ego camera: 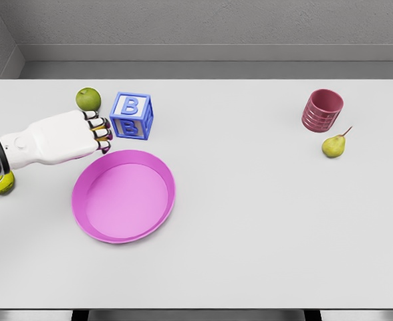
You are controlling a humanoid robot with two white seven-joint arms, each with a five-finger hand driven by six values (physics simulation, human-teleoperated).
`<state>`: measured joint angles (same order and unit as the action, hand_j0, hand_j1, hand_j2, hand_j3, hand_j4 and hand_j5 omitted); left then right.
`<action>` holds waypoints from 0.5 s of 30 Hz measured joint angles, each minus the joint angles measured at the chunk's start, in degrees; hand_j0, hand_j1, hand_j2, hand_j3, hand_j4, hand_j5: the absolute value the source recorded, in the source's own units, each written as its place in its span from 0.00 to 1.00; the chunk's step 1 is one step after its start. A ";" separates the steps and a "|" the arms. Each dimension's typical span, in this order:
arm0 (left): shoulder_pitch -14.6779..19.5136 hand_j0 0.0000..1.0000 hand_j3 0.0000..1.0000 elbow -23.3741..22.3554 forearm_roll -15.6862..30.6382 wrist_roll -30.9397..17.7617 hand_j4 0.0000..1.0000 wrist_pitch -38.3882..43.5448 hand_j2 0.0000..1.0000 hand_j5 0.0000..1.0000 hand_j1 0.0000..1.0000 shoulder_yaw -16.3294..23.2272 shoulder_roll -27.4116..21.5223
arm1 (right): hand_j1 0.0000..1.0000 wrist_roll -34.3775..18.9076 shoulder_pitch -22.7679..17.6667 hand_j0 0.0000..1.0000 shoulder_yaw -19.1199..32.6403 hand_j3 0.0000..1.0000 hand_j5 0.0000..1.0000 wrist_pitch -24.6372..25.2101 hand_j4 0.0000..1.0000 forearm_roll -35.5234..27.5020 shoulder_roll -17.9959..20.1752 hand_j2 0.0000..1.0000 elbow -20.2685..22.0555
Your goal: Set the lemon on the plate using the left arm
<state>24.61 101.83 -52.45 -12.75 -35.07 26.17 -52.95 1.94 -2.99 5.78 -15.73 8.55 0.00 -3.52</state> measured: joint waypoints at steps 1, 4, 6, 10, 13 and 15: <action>0.00 0.48 0.48 0.13 0.00 0.00 0.48 0.00 0.48 0.48 0.48 0.00 0.03 | 1.00 0.00 0.00 1.00 0.00 1.00 1.00 0.00 1.00 0.00 0.00 1.00 0.00; 0.00 0.48 0.48 0.44 0.07 0.02 0.48 0.00 0.48 0.48 0.48 -0.01 0.08 | 1.00 0.00 0.00 1.00 0.00 1.00 1.00 0.00 1.00 0.00 0.00 1.00 0.00; -1.49 0.48 0.48 0.81 0.22 0.06 0.48 0.01 0.48 0.48 0.48 -0.01 0.07 | 1.00 0.00 0.00 1.00 -0.01 1.00 1.00 0.00 1.00 0.00 0.00 1.00 0.00; -2.02 0.48 0.48 1.21 0.29 0.03 0.48 -0.01 0.48 0.48 0.48 -0.06 0.03 | 1.00 0.00 0.00 1.00 -0.02 1.00 1.00 0.00 1.00 0.00 0.00 1.00 0.00; -2.02 0.48 0.48 1.30 0.37 0.03 0.48 0.00 0.48 0.48 0.48 -0.03 0.07 | 1.00 0.00 0.00 1.00 -0.01 1.00 1.00 0.00 1.00 0.00 0.00 1.00 0.00; -2.11 0.48 0.48 1.32 0.45 0.02 0.48 0.00 0.48 0.48 0.48 0.08 0.12 | 1.00 0.00 0.00 1.00 -0.01 1.00 1.00 0.00 1.00 0.00 0.00 1.00 0.00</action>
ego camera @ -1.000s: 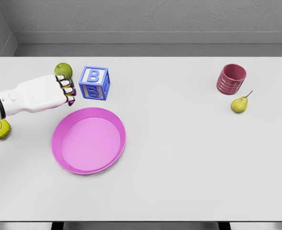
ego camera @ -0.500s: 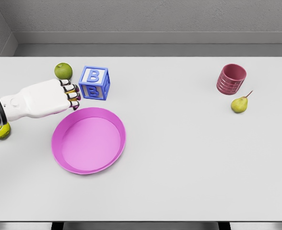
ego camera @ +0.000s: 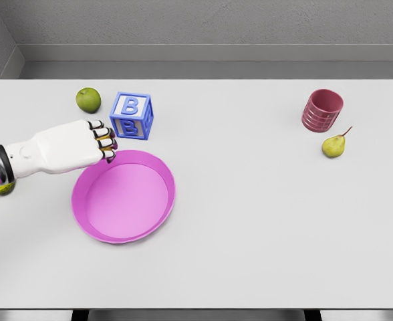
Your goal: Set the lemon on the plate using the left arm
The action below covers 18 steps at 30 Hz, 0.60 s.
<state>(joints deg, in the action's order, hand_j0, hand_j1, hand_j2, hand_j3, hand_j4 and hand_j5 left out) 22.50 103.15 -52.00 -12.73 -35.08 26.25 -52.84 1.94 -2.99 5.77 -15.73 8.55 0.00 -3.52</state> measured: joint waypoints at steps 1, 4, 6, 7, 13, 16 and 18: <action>0.00 0.48 0.48 0.01 0.03 0.01 0.48 0.00 0.48 0.48 0.48 0.07 0.03 | 1.00 0.00 0.00 1.00 0.00 1.00 1.00 0.00 1.00 0.00 0.00 1.00 0.00; -0.09 0.48 0.48 0.02 0.07 0.00 0.48 0.00 0.48 0.48 0.48 0.22 0.22 | 1.00 0.00 0.09 1.00 0.01 1.00 1.00 0.00 1.00 0.00 0.00 1.00 0.00; -0.44 0.48 0.48 0.02 0.06 0.01 0.48 0.00 0.48 0.48 0.48 0.32 0.32 | 1.00 0.00 0.00 1.00 0.00 1.00 1.00 0.00 1.00 0.00 0.00 1.00 0.00; -0.53 0.49 0.49 0.02 0.06 0.00 0.49 0.00 0.49 0.49 0.49 0.35 0.37 | 1.00 0.00 0.00 1.00 0.00 1.00 1.00 0.00 1.00 0.00 0.00 1.00 0.00; -2.20 0.49 0.49 0.03 0.00 -0.01 0.49 0.00 0.49 0.49 0.49 0.61 0.56 | 1.00 0.00 0.00 1.00 0.00 1.00 1.00 0.00 1.00 0.00 0.00 1.00 0.00; -2.11 0.50 0.50 0.03 -0.01 0.01 0.50 0.01 0.50 0.50 0.50 0.62 0.58 | 1.00 0.00 0.00 1.00 0.01 1.00 1.00 0.00 1.00 0.00 0.00 1.00 0.00; -2.20 0.69 0.69 0.03 -0.02 0.02 0.69 0.01 0.69 0.69 0.69 0.62 0.60 | 1.00 0.00 0.00 1.00 0.01 1.00 1.00 0.00 1.00 0.00 0.00 1.00 0.00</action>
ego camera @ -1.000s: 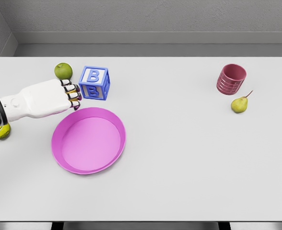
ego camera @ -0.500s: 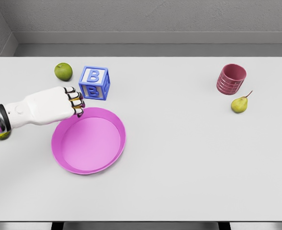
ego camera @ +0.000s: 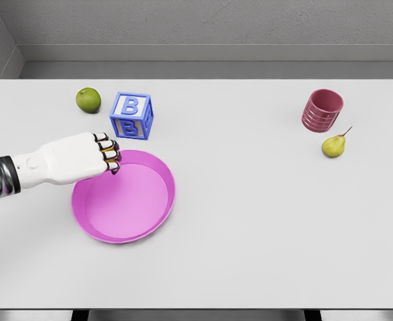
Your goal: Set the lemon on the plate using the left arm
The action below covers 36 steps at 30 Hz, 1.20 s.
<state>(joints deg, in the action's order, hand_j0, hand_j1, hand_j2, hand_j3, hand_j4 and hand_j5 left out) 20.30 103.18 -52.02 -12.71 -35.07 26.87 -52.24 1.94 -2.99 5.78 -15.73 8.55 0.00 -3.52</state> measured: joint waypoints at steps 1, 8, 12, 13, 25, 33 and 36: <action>-0.26 0.78 0.78 0.00 0.00 0.03 0.78 0.00 0.78 0.78 0.78 0.01 0.03 | 1.00 0.00 0.00 1.00 -0.01 1.00 1.00 0.00 1.00 0.00 0.00 1.00 0.00; -0.62 1.00 1.00 0.08 0.00 0.17 1.00 0.01 1.00 1.00 1.00 0.00 0.13 | 1.00 0.00 0.00 1.00 -0.02 1.00 1.00 0.00 1.00 0.00 0.00 1.00 0.00; -0.53 1.00 1.00 0.09 0.00 0.27 1.00 0.01 1.00 1.00 1.00 -0.04 0.17 | 1.00 0.00 0.00 1.00 -0.01 1.00 1.00 0.00 1.00 0.00 0.00 1.00 0.00; -0.44 1.00 1.00 0.09 0.00 0.30 1.00 0.01 1.00 1.00 1.00 -0.07 0.17 | 1.00 0.00 0.09 1.00 -0.01 1.00 1.00 0.00 1.00 0.00 0.00 1.00 0.00; -0.70 1.00 1.00 -0.02 9.84 0.54 1.00 0.01 1.00 1.00 1.00 -5.49 -1.39 | 1.00 0.00 0.00 1.00 -0.02 1.00 1.00 0.00 1.00 0.00 0.00 1.00 0.00; -3.87 1.00 1.00 -2.16 15.67 0.48 1.00 0.01 1.00 1.00 1.00 -10.42 -3.28 | 1.00 0.00 0.00 1.00 -0.01 1.00 1.00 0.00 1.00 0.00 0.00 1.00 0.00; -4.66 1.00 1.00 -4.19 18.94 0.47 1.00 0.01 1.00 1.00 1.00 -11.56 -3.36 | 1.00 0.00 0.00 1.00 -0.02 1.00 1.00 0.00 1.00 0.00 0.00 1.00 0.00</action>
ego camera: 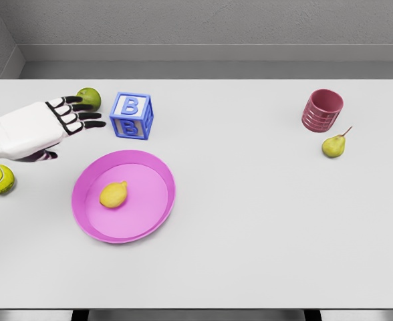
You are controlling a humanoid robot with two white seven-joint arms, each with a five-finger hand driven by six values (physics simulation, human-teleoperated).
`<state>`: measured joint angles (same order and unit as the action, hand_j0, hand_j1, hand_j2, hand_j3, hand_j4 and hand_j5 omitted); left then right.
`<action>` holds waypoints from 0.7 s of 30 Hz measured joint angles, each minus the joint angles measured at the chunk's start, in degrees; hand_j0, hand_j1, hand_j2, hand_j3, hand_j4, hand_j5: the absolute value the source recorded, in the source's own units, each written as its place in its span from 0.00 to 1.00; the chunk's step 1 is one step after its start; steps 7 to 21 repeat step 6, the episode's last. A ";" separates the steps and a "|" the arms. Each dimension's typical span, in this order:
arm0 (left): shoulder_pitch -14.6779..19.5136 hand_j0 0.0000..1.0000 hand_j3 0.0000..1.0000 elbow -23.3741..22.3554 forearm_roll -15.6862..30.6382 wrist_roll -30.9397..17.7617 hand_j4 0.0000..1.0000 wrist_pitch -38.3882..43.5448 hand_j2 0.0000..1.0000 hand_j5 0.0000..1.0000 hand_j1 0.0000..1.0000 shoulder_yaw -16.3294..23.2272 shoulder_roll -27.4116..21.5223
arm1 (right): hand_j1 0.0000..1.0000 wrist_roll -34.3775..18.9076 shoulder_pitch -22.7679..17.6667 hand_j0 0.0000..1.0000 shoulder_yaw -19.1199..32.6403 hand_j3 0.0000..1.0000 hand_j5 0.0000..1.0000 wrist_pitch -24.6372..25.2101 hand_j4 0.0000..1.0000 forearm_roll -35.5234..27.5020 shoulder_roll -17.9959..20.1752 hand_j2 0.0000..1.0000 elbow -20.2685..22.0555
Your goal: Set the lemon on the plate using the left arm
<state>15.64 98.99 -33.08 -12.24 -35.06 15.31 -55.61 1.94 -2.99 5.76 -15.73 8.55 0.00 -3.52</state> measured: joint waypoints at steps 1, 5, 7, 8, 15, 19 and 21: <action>0.00 1.00 1.00 -0.56 1.01 0.00 1.00 0.00 1.00 1.00 1.00 -0.20 0.00 | 1.00 0.00 0.00 1.00 0.00 1.00 1.00 0.00 1.00 0.00 0.00 1.00 0.00; -1.49 1.00 1.00 -2.10 3.90 -0.01 1.00 0.00 1.00 1.00 1.00 -0.56 0.00 | 1.00 0.00 0.09 1.00 0.01 1.00 1.00 0.00 1.00 0.00 0.00 1.00 0.00; -1.49 1.00 1.00 -2.31 4.23 -0.01 1.00 0.00 1.00 1.00 1.00 -0.60 0.01 | 1.00 0.00 0.09 1.00 0.01 1.00 1.00 0.00 1.00 0.00 0.00 1.00 0.00; -1.49 1.00 1.00 -2.31 4.23 -0.01 1.00 0.00 1.00 1.00 1.00 -0.60 0.01 | 1.00 0.00 0.09 1.00 0.01 1.00 1.00 0.00 1.00 0.00 0.00 1.00 0.00; -1.49 1.00 1.00 -2.31 4.23 -0.01 1.00 0.00 1.00 1.00 1.00 -0.60 0.01 | 1.00 0.00 0.09 1.00 0.01 1.00 1.00 0.00 1.00 0.00 0.00 1.00 0.00; -1.49 1.00 1.00 -2.31 4.23 -0.01 1.00 0.00 1.00 1.00 1.00 -0.60 0.01 | 1.00 0.00 0.09 1.00 0.01 1.00 1.00 0.00 1.00 0.00 0.00 1.00 0.00; -1.49 1.00 1.00 -2.31 4.23 -0.01 1.00 0.00 1.00 1.00 1.00 -0.60 0.01 | 1.00 0.00 0.09 1.00 0.01 1.00 1.00 0.00 1.00 0.00 0.00 1.00 0.00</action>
